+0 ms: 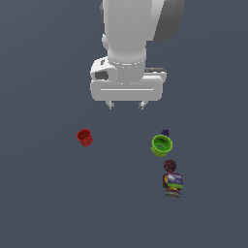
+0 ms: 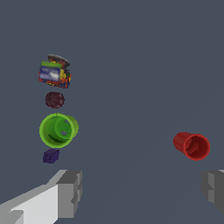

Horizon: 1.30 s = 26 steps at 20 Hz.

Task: Pick up a designated object from a clutter of objects.

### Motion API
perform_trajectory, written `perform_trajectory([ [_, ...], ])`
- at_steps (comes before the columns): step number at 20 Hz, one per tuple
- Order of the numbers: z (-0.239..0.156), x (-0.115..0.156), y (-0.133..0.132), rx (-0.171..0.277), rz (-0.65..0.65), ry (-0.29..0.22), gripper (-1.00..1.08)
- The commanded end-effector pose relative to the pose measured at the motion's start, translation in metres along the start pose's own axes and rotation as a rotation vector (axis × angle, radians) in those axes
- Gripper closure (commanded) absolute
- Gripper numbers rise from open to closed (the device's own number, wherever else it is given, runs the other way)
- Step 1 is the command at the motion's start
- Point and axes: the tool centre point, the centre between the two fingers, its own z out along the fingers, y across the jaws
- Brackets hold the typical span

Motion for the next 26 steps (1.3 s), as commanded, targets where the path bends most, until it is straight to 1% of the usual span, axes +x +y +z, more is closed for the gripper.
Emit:
perform_trajectory([
  [1, 0.0, 0.0, 0.0, 0.0, 0.0, 0.0, -0.92],
  [4, -0.002, 0.001, 0.0, 0.0, -0.006, 0.007, -0.92],
  [9, -0.015, 0.007, -0.001, 0.002, -0.034, 0.041, -0.92],
  [12, -0.018, 0.009, -0.002, 0.003, -0.043, 0.051, -0.92],
  [19, -0.015, 0.011, -0.004, 0.002, -0.037, 0.048, -0.92],
  [26, 0.004, 0.025, -0.019, -0.001, -0.012, 0.043, -0.92],
])
